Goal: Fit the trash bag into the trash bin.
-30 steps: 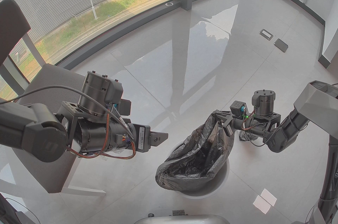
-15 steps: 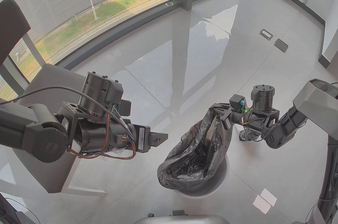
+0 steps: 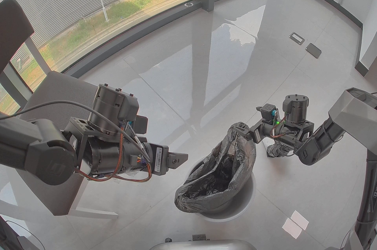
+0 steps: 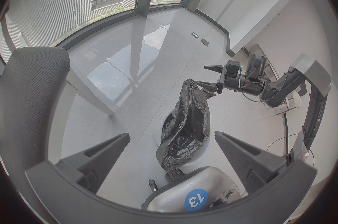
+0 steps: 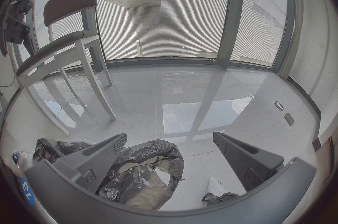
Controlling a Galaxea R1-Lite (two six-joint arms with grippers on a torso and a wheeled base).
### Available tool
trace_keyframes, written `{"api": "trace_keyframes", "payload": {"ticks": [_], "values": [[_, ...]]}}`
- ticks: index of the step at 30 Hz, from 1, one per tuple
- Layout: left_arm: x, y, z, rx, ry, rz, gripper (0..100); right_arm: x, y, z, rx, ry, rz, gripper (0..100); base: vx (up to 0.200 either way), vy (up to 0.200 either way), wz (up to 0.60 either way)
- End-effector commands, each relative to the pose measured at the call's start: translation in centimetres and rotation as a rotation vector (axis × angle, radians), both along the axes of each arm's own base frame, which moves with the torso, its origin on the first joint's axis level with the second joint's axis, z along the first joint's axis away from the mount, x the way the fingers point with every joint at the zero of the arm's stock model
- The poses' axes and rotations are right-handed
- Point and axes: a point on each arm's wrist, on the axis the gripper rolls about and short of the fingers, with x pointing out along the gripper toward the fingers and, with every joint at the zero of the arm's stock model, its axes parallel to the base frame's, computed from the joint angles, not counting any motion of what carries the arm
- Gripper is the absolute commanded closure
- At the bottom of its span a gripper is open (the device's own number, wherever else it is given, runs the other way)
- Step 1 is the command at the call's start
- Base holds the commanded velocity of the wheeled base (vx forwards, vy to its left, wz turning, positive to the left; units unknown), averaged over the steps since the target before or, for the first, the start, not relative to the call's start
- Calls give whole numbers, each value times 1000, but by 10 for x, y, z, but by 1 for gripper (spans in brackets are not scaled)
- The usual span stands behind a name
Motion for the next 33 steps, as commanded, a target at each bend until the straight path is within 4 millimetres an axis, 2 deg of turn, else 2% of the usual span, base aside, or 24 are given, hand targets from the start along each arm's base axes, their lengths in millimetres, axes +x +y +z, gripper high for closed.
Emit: {"api": "trace_keyframes", "payload": {"ticks": [1,4,5,7,8,9,14,16,17,18,23,29,33], "values": [[-1,1,-6,64,-19,-51,0,-30,-7,9,-9,33,-6,0,0,0,0],[2,0,-13,166,-67,-149,0,-71,-20,9,-40,86,-72,0,0,0,0],[2,0,-13,171,-69,-153,0,-72,-20,9,-38,87,-72,0,0,0,0],[4,-4,-18,229,-91,-213,0,-93,-27,13,-21,107,-92,0,0,0,0],[5,-5,-19,236,-92,-221,0,-96,-28,14,-20,111,-95,0,0,0,0],[9,-11,-28,288,-99,-264,0,-115,-37,15,-13,138,-118,0,0,0,0],[32,-43,-41,333,-116,-278,0,-151,-59,20,-15,163,-189,0,0,0,0],[45,-55,-42,336,-137,-250,0,-156,-64,20,-23,166,-191,0,0,0,0],[45,-55,-42,336,-137,-250,0,-156,-64,20,-23,166,-191,0,0,0,0],[57,-66,-42,325,-146,-233,0,-157,-65,18,-44,167,-183,0,0,0,0],[81,-87,-57,338,-132,-241,0,-155,-64,22,-34,132,-184,0,0,0,0],[93,-101,-82,375,-75,-255,0,-157,-63,18,-27,137,-178,0,0,0,0],[99,-107,-91,401,-84,-249,0,-161,-64,18,-26,135,-177,0,0,0,0]]}}
